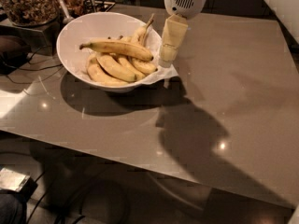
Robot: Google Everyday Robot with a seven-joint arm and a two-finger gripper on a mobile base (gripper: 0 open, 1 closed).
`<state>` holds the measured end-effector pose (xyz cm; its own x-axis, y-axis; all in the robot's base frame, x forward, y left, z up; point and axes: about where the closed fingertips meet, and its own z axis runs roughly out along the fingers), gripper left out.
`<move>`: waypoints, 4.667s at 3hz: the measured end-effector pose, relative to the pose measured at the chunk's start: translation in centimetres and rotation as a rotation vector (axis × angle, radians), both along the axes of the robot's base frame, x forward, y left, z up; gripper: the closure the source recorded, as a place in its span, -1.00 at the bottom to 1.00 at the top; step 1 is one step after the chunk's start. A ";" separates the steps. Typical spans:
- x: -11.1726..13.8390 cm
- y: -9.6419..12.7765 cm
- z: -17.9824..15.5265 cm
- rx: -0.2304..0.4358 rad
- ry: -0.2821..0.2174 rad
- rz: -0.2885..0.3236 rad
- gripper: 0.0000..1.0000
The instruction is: Pick banana from white bowl
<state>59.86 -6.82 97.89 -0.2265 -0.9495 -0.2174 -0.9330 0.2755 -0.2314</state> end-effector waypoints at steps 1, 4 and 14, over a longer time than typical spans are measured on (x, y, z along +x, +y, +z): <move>1.9 2.8 -0.8 0.040 0.017 0.051 -1.00; 6.2 8.2 -1.9 0.100 0.051 0.109 -0.36; 5.1 11.3 -1.4 0.182 0.050 0.190 1.00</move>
Offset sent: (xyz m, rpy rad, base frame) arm 0.0557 0.0723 -0.0099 0.0834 0.0823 0.1325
